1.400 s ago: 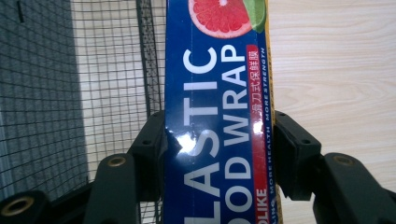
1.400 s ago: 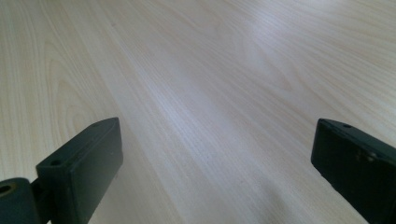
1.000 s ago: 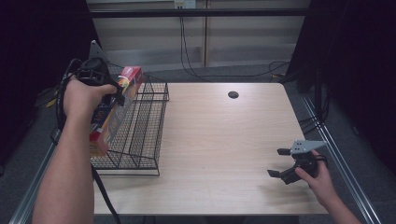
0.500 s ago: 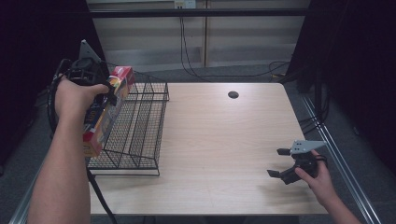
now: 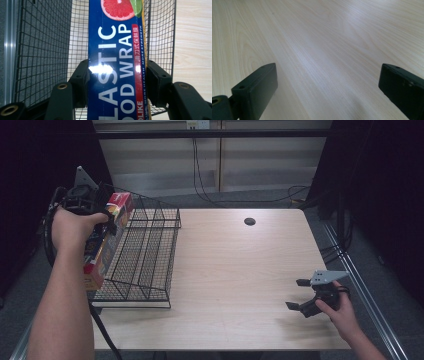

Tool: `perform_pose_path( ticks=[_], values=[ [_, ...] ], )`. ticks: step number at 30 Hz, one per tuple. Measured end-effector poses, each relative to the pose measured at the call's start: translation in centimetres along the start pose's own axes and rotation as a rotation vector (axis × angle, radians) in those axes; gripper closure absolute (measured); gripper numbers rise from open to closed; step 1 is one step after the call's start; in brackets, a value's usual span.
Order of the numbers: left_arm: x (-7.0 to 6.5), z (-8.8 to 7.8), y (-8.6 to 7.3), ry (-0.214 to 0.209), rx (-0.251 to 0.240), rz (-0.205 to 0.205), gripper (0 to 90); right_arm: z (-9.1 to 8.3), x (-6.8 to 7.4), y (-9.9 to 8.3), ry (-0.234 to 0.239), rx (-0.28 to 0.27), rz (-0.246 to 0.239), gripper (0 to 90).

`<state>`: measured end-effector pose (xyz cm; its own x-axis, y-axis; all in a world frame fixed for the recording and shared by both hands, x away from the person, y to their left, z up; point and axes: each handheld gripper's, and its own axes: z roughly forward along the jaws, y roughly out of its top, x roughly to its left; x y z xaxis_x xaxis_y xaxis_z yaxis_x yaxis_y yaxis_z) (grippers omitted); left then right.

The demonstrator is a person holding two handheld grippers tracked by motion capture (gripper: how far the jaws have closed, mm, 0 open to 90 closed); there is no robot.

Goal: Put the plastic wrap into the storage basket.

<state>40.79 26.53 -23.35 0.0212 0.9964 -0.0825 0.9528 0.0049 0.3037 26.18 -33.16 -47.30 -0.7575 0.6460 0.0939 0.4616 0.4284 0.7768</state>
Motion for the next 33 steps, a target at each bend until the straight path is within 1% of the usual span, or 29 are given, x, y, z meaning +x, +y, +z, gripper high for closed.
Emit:
perform_pose_path(
  ticks=[1, 2, 3, 5, 6, 7, 8, 9, 10, 11, 12, 13, 18, 19, 20, 21, 24, 25, 26, 27, 28, 29, 30, 31, 33],
  values=[
    [0.1, 0.0, 0.0, 0.002, 0.001, 0.002, 45.2, 0.0, 0.0, 0.0, 0.000, 0.000, 0.000, 1.9],
    [0.2, 0.1, 0.0, 0.000, 0.002, -0.007, 45.2, 0.0, 0.0, 0.0, 0.000, -0.001, 0.000, 2.0],
    [0.4, 0.0, 0.0, 0.004, 0.005, 0.008, 45.2, 0.0, 0.0, 0.0, 0.000, 0.001, 0.001, 1.9],
    [0.4, 0.1, -0.1, 0.010, 0.001, -0.001, 45.2, 0.1, 0.0, 0.0, 0.004, 0.004, 0.002, 2.0],
    [0.5, 0.1, -0.1, 0.006, 0.002, -0.015, 45.2, 0.1, 0.0, 0.0, 0.004, 0.001, -0.001, 2.0],
    [0.6, 0.1, -0.1, 0.014, 0.002, -0.002, 45.2, 0.1, 0.0, 0.0, 0.003, 0.002, -0.002, 2.0],
    [0.7, 0.1, -0.1, 0.020, 0.002, 0.002, 45.2, 0.1, 0.0, 0.0, 0.004, 0.003, -0.002, 2.0],
    [0.7, 0.2, -0.1, 0.012, 0.000, -0.017, 45.2, 0.1, 0.0, 0.0, 0.003, 0.003, -0.003, 2.0],
    [0.7, 0.2, -0.2, 0.011, 0.000, -0.027, 45.2, 0.1, 0.0, 0.0, 0.003, 0.002, -0.002, 1.9],
    [0.9, 0.2, -0.1, 0.017, 0.001, -0.007, 45.2, 0.1, 0.0, 0.0, 0.006, 0.003, 0.001, 2.0],
    [0.9, 0.3, -0.2, 0.016, 0.000, -0.021, 45.2, 0.1, 0.0, 0.0, 0.005, 0.002, -0.003, 1.9],
    [1.0, 0.3, -0.2, 0.019, 0.004, -0.013, 45.2, 0.1, 0.0, 0.0, 0.001, 0.002, -0.002, 1.9],
    [1.4, 0.3, -0.2, 0.028, -0.002, -0.020, 45.1, 0.2, 0.1, 0.0, 0.003, 0.004, -0.002, 2.0],
    [1.4, 0.3, -0.3, 0.026, -0.002, -0.032, 45.2, 0.2, 0.1, 0.0, 0.003, 0.004, -0.002, 1.9],
    [1.4, 0.3, -0.3, 0.026, -0.002, -0.032, 45.2, 0.2, 0.1, 0.0, 0.004, 0.004, -0.002, 1.9],
    [1.5, 0.4, -0.4, 0.038, -0.002, -0.043, 45.2, 0.2, 0.1, 0.0, 0.005, 0.005, -0.001, 1.9],
    [1.8, 0.5, -0.4, 0.038, 0.005, -0.033, 45.1, 0.2, 0.1, 0.0, 0.007, 0.006, 0.000, 2.0],
    [1.7, 0.6, -0.5, 0.044, 0.002, -0.061, 45.1, 0.2, 0.1, 0.0, 0.006, 0.006, -0.001, 2.0],
    [1.9, 0.6, -0.5, 0.047, 0.003, -0.043, 45.1, 0.2, 0.1, 0.0, 0.006, 0.005, -0.001, 2.0],
    [1.9, 0.7, -0.5, 0.039, 0.006, -0.053, 45.1, 0.2, 0.1, 0.0, 0.003, 0.004, -0.002, 1.9],
    [1.9, 0.7, -0.5, 0.039, 0.006, -0.053, 45.1, 0.2, 0.1, 0.0, 0.003, 0.004, -0.002, 1.9],
    [2.1, 0.8, -0.5, 0.039, 0.013, -0.040, 45.1, 0.2, 0.1, 0.0, 0.004, 0.005, -0.002, 1.9],
    [2.1, 0.8, -0.5, 0.039, 0.013, -0.040, 45.1, 0.2, 0.1, 0.0, 0.004, 0.005, -0.002, 1.9],
    [2.1, 1.0, -0.6, 0.044, 0.013, -0.051, 45.0, 0.2, 0.1, 0.0, 0.003, 0.008, 0.000, 1.9],
    [2.3, 1.1, -0.6, 0.045, 0.018, -0.048, 45.1, 0.2, 0.1, 0.0, 0.001, 0.006, 0.000, 1.9]
  ],
)
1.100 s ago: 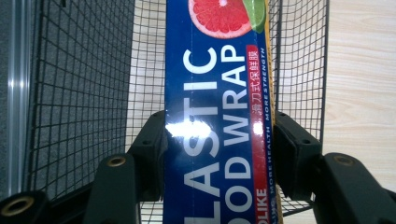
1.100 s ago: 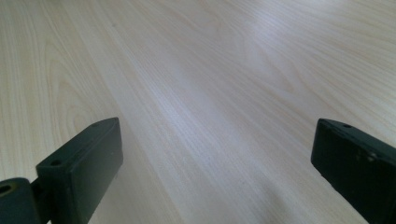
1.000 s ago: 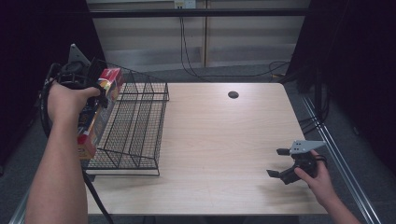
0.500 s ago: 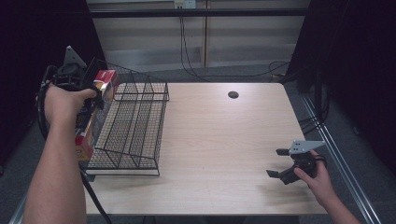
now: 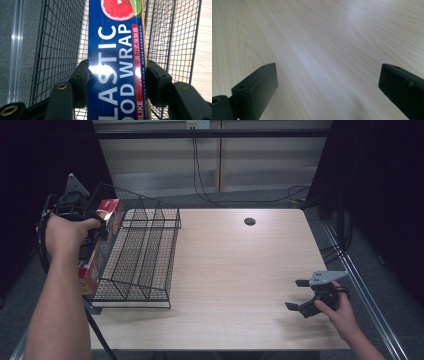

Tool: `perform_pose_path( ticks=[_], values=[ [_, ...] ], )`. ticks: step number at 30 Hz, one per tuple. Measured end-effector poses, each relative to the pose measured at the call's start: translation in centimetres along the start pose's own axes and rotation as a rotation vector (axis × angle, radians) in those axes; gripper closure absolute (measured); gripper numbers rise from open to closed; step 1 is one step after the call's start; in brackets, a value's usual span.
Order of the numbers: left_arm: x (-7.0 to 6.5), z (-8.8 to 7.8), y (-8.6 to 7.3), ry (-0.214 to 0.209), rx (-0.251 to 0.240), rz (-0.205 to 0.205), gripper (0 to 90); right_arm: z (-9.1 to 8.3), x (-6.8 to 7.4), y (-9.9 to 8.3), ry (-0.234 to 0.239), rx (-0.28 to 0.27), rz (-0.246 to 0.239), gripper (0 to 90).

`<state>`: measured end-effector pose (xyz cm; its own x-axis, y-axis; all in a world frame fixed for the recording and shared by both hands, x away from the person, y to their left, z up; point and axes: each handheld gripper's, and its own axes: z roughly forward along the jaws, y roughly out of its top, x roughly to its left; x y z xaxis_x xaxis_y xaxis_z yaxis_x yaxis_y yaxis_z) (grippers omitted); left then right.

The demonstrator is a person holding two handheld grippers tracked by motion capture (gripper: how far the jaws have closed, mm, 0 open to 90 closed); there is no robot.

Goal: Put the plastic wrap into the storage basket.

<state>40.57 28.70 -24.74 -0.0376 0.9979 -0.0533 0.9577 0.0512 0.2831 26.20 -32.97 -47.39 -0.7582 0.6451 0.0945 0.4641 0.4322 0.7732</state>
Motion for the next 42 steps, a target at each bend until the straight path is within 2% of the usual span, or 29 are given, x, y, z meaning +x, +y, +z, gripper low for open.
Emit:
perform_pose_path(
  ticks=[4, 13, 14, 27, 31, 39, 40, 42],
  values=[
    [0.2, 0.3, -0.1, 0.002, -0.001, -0.017, 45.0, 0.0, 0.0, 0.0, 0.001, 0.000, 0.001, 1.9],
    [0.3, 0.7, -0.1, 0.007, 0.009, -0.007, 44.9, 0.0, 0.0, 0.0, 0.001, 0.001, 0.000, 2.0],
    [0.2, 0.8, -0.1, 0.008, 0.011, -0.018, 45.0, 0.0, 0.0, 0.0, 0.001, 0.001, 0.000, 2.0],
    [-0.4, 1.8, 0.4, 0.008, 0.019, -0.002, 44.8, 0.1, 0.0, 0.0, -0.001, -0.001, -0.004, 2.0],
    [-0.6, 2.2, 0.5, 0.006, 0.021, -0.012, 44.7, 0.0, 0.0, -0.1, 0.003, 0.001, -0.002, 1.9],
    [-0.8, 2.6, 0.9, 0.007, 0.029, 0.005, 44.5, 0.1, 0.1, -0.1, 0.002, 0.003, 0.002, 2.0],
    [-1.0, 2.6, 0.9, 0.009, 0.027, -0.010, 44.5, 0.1, 0.1, 0.0, -0.001, 0.003, -0.001, 1.9],
    [-1.1, 2.6, 1.0, 0.012, 0.027, -0.009, 44.5, 0.1, 0.1, 0.0, 0.005, 0.003, 0.003, 1.9]
  ],
)
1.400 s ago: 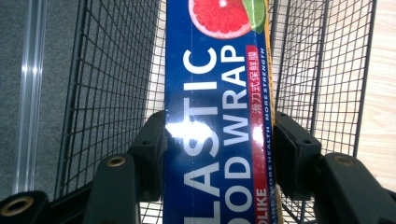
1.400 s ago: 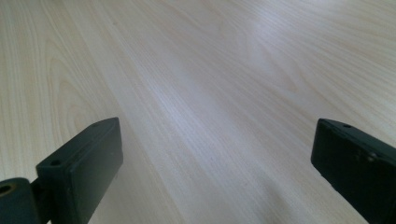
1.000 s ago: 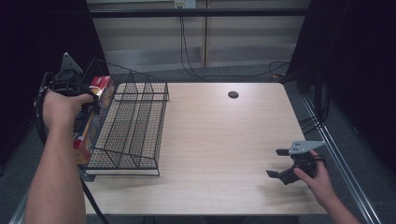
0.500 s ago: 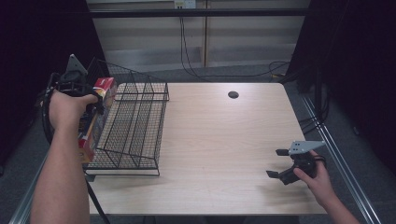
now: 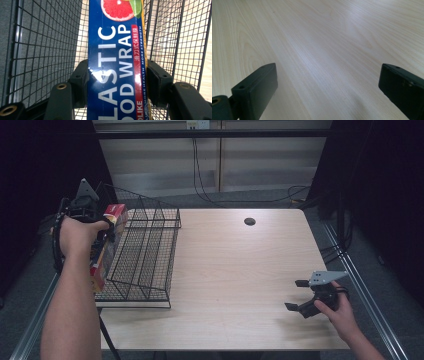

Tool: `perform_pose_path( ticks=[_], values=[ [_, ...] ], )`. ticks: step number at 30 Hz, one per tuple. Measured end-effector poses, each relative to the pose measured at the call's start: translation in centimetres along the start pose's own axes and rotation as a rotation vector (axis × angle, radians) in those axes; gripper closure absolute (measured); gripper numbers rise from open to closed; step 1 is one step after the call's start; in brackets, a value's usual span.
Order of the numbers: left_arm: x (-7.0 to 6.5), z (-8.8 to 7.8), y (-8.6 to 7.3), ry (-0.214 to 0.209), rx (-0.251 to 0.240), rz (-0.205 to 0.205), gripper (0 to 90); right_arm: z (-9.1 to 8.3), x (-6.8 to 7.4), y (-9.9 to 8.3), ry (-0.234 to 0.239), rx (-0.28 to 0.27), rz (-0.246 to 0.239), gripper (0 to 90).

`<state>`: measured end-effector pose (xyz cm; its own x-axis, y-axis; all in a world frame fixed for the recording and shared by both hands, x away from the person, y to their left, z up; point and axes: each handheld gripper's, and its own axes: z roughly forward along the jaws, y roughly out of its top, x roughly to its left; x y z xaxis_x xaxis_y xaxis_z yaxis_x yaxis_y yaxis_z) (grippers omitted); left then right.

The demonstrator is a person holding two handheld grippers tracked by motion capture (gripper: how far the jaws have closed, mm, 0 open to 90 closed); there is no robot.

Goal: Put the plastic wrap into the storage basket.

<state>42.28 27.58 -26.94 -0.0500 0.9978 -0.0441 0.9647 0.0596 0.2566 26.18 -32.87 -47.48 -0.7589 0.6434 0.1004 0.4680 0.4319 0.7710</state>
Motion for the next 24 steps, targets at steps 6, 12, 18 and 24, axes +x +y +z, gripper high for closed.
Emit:
perform_pose_path(
  ticks=[6, 12, 18, 24],
  values=[
    [-0.1, 0.5, 0.2, -0.005, 0.008, 0.004, 44.2, 0.0, 0.0, 0.0, 0.004, 0.000, 0.001, 1.9],
    [0.0, 0.9, 0.3, -0.011, 0.026, 0.008, 43.7, 0.1, 0.0, -0.1, 0.008, 0.000, 0.005, 1.9],
    [0.1, 1.3, 0.3, -0.013, 0.030, 0.004, 43.2, 0.2, 0.0, -0.1, 0.006, 0.006, 0.003, 2.0],
    [0.4, 1.7, 0.2, -0.021, 0.038, 0.010, 42.6, 0.2, 0.1, -0.1, 0.006, 0.006, 0.000, 1.9]
  ],
)
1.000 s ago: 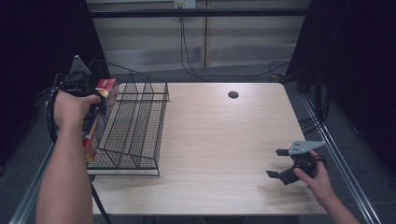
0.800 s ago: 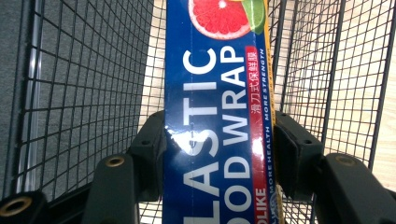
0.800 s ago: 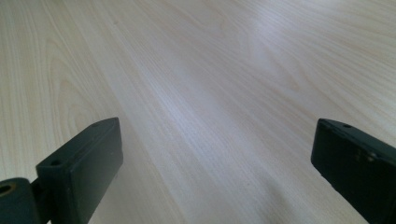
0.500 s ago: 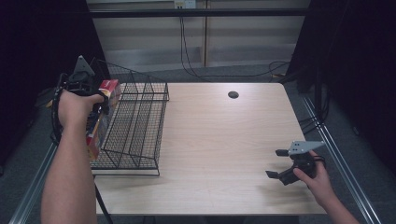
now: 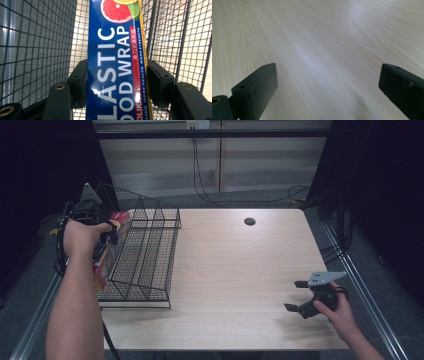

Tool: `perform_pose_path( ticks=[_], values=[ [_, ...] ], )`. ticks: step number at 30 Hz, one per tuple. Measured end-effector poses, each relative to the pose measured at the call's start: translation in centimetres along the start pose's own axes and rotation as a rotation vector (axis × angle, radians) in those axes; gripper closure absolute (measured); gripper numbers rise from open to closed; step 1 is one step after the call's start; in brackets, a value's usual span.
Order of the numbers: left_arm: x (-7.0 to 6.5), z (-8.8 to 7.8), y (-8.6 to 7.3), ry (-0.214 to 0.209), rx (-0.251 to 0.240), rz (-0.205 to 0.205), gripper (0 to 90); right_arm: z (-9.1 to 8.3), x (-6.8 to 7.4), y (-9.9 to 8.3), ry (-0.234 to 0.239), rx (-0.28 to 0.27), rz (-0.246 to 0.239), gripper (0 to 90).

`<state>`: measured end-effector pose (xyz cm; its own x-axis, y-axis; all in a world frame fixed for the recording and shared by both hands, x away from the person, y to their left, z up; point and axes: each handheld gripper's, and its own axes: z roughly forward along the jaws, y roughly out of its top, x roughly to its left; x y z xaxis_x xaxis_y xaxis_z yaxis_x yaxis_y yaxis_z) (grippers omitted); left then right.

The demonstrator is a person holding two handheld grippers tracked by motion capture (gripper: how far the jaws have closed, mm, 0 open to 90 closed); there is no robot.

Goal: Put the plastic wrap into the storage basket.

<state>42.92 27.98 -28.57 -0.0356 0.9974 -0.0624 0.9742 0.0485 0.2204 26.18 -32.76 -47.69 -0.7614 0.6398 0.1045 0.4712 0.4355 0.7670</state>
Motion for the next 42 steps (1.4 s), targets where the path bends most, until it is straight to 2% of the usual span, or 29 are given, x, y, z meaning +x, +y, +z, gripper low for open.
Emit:
perform_pose_path(
  ticks=[3, 4, 5, 6, 7, 8, 9, 12, 15, 16, 21, 24, 27, 29, 30, 31, 32, 34, 39, 42],
  values=[
    [-0.1, 0.2, 0.0, 0.003, 0.006, -0.012, 42.1, -0.1, 0.0, 0.0, 0.002, 0.001, 0.004, 1.9],
    [-0.1, 0.1, 0.0, 0.004, 0.000, -0.005, 41.6, 0.0, 0.0, 0.0, 0.002, -0.001, 0.003, 1.9],
    [-0.2, -0.1, 0.0, -0.015, -0.027, -0.028, 40.6, 0.0, 0.0, 0.0, 0.004, -0.001, 0.003, 1.9],
    [0.0, -0.5, 0.1, -0.016, -0.049, -0.010, 40.9, 0.0, 0.0, 0.0, 0.006, 0.002, 0.006, 2.0],
    [0.0, -0.5, 0.1, -0.016, -0.049, -0.010, 43.8, 0.0, 0.0, 0.0, 0.006, 0.002, 0.006, 2.0],
    [-0.1, -1.4, 0.1, -0.025, -0.073, -0.024, 43.3, 0.0, 0.0, 0.0, 0.003, 0.001, 0.002, 1.9],
    [-0.1, -1.4, 0.1, -0.025, -0.073, -0.024, 43.0, 0.0, 0.0, 0.0, 0.000, 0.003, 0.000, 1.9],
    [-0.7, -2.9, 0.2, -0.038, -0.101, -0.012, 41.0, 0.0, 0.0, 0.1, 0.001, -0.001, 0.001, 1.9],
    [-1.0, -3.1, 0.2, -0.050, -0.110, -0.021, 39.9, 0.0, 0.0, 0.1, 0.001, -0.002, -0.002, 2.0],
    [-1.4, -3.3, 0.1, -0.065, -0.120, -0.011, 39.3, -0.1, 0.1, 0.0, 0.005, 0.001, -0.001, 1.9],
    [-2.2, -3.4, 0.1, -0.083, -0.136, 0.003, 35.0, -0.2, 0.0, 0.0, 0.000, -0.003, 0.000, 1.9],
    [-3.4, -3.5, 0.0, -0.103, -0.145, 0.037, 33.4, -0.3, -0.1, 0.0, -0.001, -0.004, 0.000, 1.9],
    [-3.9, -3.4, 0.0, -0.121, -0.154, 0.056, 31.6, -0.4, -0.1, 0.0, -0.004, -0.009, 0.003, 1.9],
    [-5.1, -3.2, -0.2, -0.145, -0.157, 0.092, 31.1, -0.4, 0.0, 0.0, -0.003, -0.011, 0.003, 1.9],
    [-5.4, -3.2, -0.2, -0.145, -0.153, 0.109, 30.9, -0.5, -0.1, 0.0, -0.003, -0.011, 0.002, 1.9],
    [-5.4, -3.2, -0.2, -0.145, -0.153, 0.109, 30.6, -0.5, -0.1, 0.0, -0.003, -0.011, 0.002, 1.9],
    [-6.0, -3.1, -0.3, -0.170, -0.168, 0.125, 30.3, -0.5, -0.1, -0.1, -0.003, -0.011, 0.005, 1.9],
    [-6.5, -2.9, -0.4, -0.182, -0.172, 0.132, 29.5, -0.5, -0.1, -0.1, -0.002, -0.011, 0.004, 1.9],
    [-7.5, -2.3, -0.4, -0.192, -0.172, 0.153, 27.0, -0.5, 0.0, -0.1, -0.004, -0.010, 0.001, 2.0],
    [-8.9, -1.6, -0.6, -0.214, -0.186, 0.172, 26.3, -0.4, 0.0, -0.1, -0.006, -0.011, 0.000, 1.9]
  ],
)
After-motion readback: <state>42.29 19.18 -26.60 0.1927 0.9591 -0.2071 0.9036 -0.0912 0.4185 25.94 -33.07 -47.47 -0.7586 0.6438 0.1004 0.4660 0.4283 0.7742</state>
